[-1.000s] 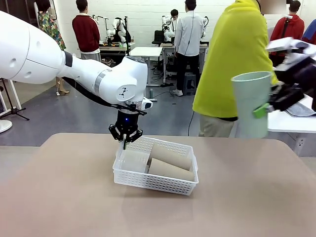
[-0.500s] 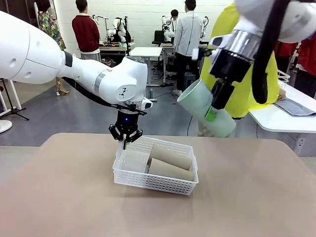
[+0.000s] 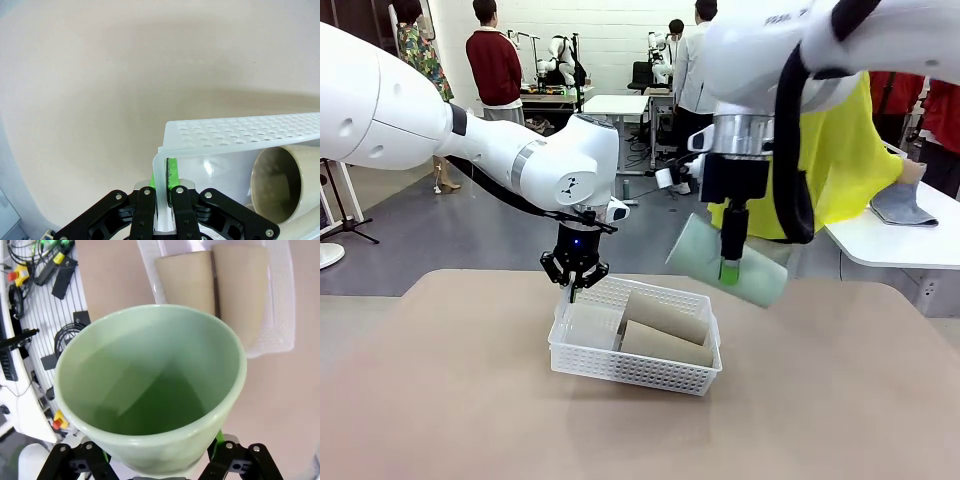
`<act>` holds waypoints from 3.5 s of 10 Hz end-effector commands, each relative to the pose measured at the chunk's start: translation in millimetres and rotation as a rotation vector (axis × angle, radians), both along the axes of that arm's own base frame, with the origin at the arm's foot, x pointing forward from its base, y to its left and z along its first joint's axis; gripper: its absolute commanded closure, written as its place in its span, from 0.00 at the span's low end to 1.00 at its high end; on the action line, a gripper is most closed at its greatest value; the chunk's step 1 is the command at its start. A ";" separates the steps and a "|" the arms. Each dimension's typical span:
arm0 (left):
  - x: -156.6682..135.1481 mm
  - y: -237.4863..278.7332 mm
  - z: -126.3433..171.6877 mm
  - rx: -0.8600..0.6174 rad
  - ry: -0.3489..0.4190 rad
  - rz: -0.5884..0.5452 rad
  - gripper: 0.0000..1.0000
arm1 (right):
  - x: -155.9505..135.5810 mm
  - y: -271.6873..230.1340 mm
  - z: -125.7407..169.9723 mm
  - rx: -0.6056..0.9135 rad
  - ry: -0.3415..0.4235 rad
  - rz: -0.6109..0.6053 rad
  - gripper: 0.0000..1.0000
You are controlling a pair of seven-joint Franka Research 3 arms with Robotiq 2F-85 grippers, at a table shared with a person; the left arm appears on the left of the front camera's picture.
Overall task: Clean and organize the cups into the basket.
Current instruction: Pick up the Reusable plastic cup from the right side of the table and stack it inside the Organizing basket in the center of the table.
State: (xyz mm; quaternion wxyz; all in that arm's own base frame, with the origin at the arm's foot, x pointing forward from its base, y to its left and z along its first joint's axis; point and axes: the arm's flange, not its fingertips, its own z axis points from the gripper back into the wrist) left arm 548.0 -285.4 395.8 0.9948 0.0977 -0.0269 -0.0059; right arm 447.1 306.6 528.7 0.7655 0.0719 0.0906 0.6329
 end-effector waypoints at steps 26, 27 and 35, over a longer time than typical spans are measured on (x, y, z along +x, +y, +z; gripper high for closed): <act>-2.5 2.3 -0.6 -0.005 -0.002 -0.003 1.00 | 35.6 64.8 -121.5 0.041 -0.116 0.185 0.15; -2.5 2.3 -0.6 -0.005 -0.002 -0.003 1.00 | 36.1 65.3 -122.3 0.044 -0.116 0.190 0.15; -2.5 2.3 -0.6 -0.005 -0.002 -0.003 1.00 | 36.2 62.7 -122.5 0.070 -0.109 0.214 0.00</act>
